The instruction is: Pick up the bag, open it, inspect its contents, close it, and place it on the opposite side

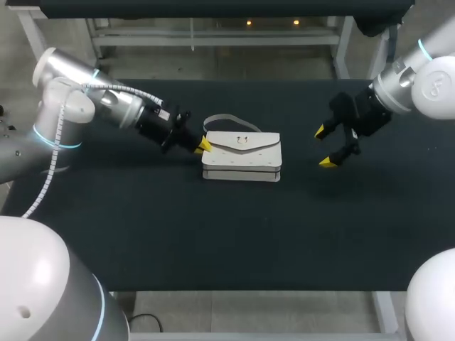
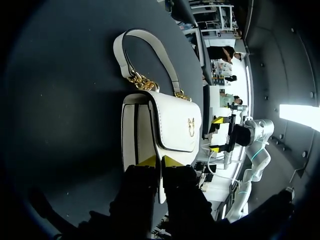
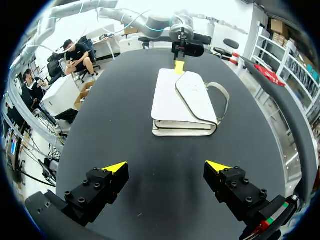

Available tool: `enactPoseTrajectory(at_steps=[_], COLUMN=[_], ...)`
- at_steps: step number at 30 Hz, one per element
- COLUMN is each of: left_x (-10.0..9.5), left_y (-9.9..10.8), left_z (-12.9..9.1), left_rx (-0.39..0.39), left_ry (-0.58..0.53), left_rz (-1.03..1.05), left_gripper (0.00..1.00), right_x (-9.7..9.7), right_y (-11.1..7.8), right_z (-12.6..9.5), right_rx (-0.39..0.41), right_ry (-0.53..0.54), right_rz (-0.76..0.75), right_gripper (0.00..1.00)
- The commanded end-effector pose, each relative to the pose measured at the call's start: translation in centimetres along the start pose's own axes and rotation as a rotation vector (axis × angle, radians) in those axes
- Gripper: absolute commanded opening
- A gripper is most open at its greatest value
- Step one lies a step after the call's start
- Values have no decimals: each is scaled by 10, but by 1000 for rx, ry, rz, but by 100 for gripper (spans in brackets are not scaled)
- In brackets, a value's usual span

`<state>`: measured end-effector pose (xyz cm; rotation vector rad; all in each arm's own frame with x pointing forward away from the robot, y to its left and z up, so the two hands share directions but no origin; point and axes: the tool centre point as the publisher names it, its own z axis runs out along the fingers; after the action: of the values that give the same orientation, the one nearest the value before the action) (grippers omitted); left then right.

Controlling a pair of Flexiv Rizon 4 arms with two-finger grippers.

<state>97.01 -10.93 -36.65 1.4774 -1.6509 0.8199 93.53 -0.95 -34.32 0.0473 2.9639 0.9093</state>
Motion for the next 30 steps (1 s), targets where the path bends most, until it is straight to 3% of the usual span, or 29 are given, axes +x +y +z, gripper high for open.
enactPoseTrajectory(at_steps=[1,16,21,30], left_x=[-1,16,18,27], left_y=[2,5,3,-7], left_z=[0,-38,-52,-80], left_rx=[4,39,32,8], left_ry=[7,-14,-47,-123], left_rz=[1,77,108,160], left_gripper=[100,100,100,100], right_x=[0,0,-6,-9], right_y=[0,0,4,30], right_z=[1,1,-5,-18], right_rx=[-1,-1,-22,7], right_ry=[-2,-2,-59,-133], right_rz=[0,0,11,-61], right_gripper=[100,100,100,100])
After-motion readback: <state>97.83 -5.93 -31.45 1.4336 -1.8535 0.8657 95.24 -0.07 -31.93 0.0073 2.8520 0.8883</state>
